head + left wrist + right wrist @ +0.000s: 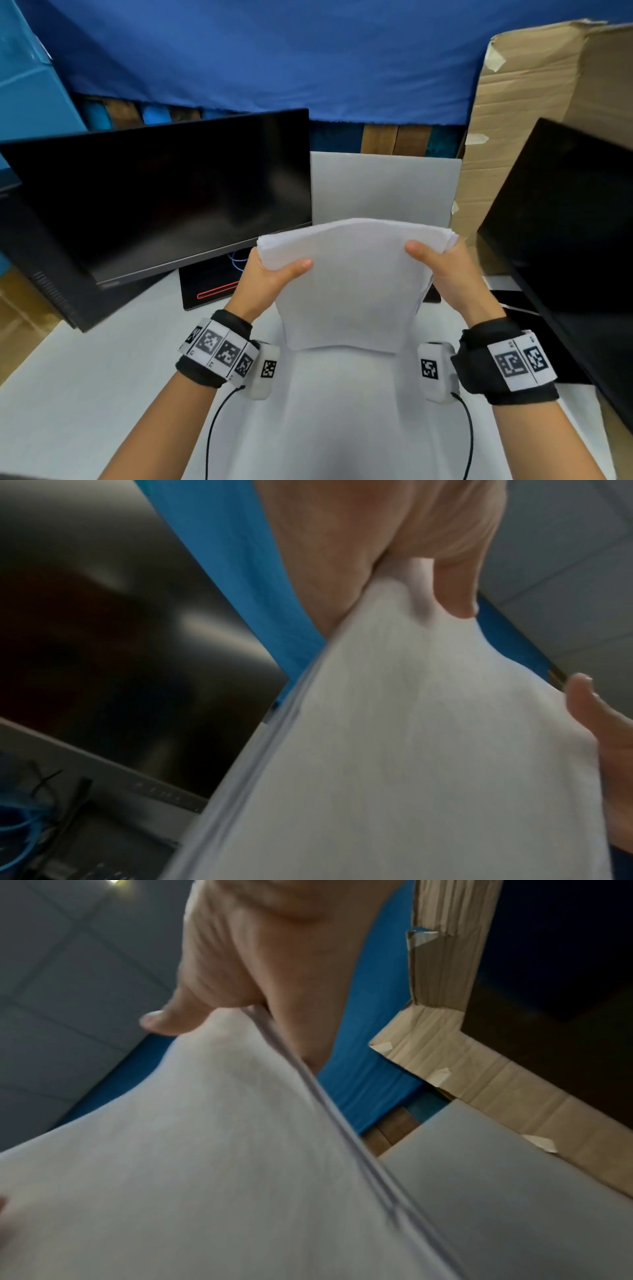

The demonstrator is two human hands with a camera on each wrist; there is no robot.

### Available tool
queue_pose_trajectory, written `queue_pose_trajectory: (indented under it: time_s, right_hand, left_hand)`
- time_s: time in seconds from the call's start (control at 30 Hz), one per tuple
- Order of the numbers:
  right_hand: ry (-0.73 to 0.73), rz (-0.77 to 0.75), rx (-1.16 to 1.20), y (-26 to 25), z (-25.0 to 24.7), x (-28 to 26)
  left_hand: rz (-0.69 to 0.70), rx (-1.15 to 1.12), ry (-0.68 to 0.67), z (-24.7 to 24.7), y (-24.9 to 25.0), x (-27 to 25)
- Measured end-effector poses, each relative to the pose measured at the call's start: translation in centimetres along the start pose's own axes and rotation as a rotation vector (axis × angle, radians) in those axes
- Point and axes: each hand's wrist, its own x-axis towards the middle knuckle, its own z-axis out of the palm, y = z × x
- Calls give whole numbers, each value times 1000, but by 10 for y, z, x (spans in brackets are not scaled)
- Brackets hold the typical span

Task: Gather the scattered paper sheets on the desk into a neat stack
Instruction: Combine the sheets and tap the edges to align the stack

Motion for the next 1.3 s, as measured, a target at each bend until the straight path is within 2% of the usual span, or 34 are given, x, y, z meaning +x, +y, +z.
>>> queue_pose_trajectory:
  time_s: [0.13, 0.47, 0.6, 0.7, 0.9, 1.0, 1.1, 1.2, 1.3]
  right_hand:
    - [-167, 124, -59, 13, -9, -3]
    - [-211, 147, 5, 7, -11, 7]
    - [-110, 135, 58, 15, -12, 8]
    - [-100, 190, 47, 20, -5, 7]
    - [-43, 166, 31, 28, -4, 6]
    - [68, 135, 10, 25, 5, 6]
    - [155, 19, 9, 8, 12, 7]
    - [205, -63, 48, -1, 15, 8]
    - [220, -26, 23, 14, 18, 6]
  left_hand:
    - [-97, 14, -83, -5, -9, -5]
    - [-147, 15, -71, -5, -24, 6]
    - [-170, -25, -30, -5, -31, 4]
    - [-177, -31, -58, -1, -29, 4]
    - [-181, -44, 16, 0, -34, 6]
    - [-137, 3, 129, 10, -27, 9]
    - [-21, -1, 238, 15, -7, 16]
    - [57, 5, 211, 13, 5, 19]
    - [-7, 4, 177, 8, -7, 14]
